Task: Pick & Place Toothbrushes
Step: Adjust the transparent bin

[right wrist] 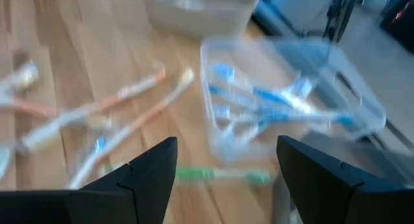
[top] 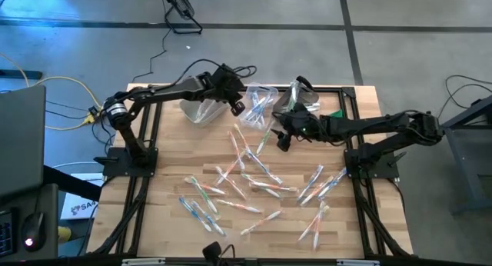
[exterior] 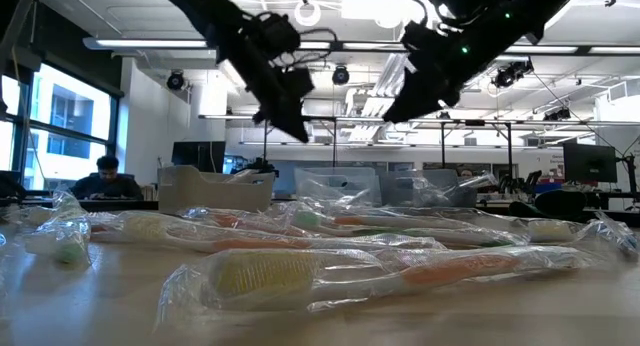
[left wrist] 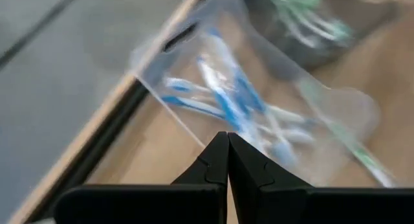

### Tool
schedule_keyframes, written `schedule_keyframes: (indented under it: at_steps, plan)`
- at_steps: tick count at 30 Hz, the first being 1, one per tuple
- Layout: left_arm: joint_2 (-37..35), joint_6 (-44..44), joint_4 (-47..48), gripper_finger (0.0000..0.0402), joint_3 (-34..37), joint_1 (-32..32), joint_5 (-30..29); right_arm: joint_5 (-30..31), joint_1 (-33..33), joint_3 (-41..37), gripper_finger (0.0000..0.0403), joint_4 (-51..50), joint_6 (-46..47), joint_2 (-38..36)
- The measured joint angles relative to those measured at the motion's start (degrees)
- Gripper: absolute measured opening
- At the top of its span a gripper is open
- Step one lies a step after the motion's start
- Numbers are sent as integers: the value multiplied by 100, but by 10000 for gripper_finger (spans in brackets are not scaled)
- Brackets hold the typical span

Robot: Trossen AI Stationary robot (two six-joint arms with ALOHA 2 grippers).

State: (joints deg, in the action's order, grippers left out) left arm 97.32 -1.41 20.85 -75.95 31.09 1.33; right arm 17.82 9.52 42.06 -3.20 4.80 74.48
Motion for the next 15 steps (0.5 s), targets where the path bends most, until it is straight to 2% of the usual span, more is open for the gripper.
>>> schedule_keyframes:
  at_steps: [6, 8, 12, 15]
  plan:
    - [-264, -314, 494, 0, -28, -5, 1044, -57, 2, 0, 222, -651, 149, 0]
    - [-264, -297, 657, 0, -23, -63, 1234, -119, 2, 0, 205, -686, 244, 0]
    - [-266, -255, 517, 0, 191, -378, 1224, -172, 2, 0, 173, -643, 260, -2]
    - [-266, -92, 221, 0, 355, -698, 849, -172, 2, 0, 151, -644, 256, -2]
